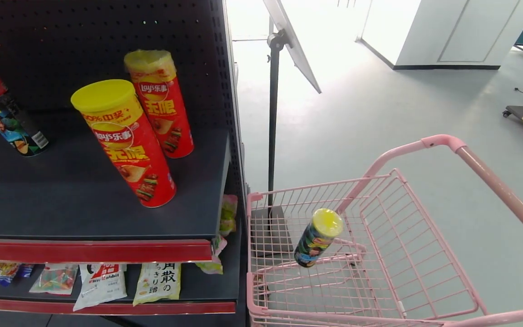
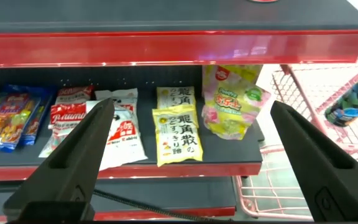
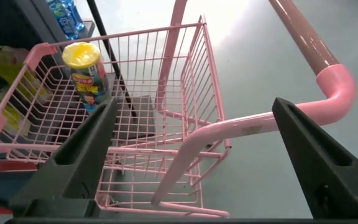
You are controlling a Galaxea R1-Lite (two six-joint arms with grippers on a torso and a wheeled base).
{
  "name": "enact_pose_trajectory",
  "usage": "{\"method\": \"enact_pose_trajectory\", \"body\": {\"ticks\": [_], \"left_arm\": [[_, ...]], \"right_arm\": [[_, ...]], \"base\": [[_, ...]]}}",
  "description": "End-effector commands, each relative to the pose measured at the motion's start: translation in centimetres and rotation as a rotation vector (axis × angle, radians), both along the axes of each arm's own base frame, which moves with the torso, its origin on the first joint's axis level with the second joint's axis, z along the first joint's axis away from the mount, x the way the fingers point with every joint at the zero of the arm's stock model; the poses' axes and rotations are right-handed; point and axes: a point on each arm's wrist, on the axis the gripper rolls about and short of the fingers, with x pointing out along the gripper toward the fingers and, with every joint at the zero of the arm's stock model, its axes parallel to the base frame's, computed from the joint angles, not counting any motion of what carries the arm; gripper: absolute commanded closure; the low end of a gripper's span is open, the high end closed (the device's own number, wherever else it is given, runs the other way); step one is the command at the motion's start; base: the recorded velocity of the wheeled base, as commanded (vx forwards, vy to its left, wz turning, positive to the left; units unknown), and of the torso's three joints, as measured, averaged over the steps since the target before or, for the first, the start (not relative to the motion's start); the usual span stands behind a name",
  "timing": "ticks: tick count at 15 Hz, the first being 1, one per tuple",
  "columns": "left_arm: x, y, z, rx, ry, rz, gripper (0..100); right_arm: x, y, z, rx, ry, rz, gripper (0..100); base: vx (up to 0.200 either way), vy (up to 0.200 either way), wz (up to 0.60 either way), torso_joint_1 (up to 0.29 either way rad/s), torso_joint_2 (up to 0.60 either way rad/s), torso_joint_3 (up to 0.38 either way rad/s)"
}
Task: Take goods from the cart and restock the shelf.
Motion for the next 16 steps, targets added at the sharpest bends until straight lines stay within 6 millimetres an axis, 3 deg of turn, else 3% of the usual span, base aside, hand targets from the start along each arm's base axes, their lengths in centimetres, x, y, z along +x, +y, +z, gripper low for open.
{"method": "enact_pose_trajectory", "body": {"ticks": [1, 7, 16], "left_arm": [[0.0, 0.0, 0.0, 0.0, 0.0, 0.001, 0], [0.0, 0.0, 0.0, 0.001, 0.0, 0.001, 0], [0.0, 0.0, 0.0, 0.001, 0.0, 0.001, 0]], "right_arm": [[0.01, 0.0, -0.01, 0.0, 0.001, 0.0, 0], [0.01, 0.0, -0.01, 0.0, 0.001, 0.0, 0], [0.01, 0.0, -0.01, 0.0, 0.001, 0.0, 0]], "base": [[0.0, 0.0, 0.0, 0.0, 0.0, 0.0], [0.0, 0.0, 0.0, 0.0, 0.0, 0.0], [0.0, 0.2, 0.0, 0.002, 0.0, 0.002]]}}
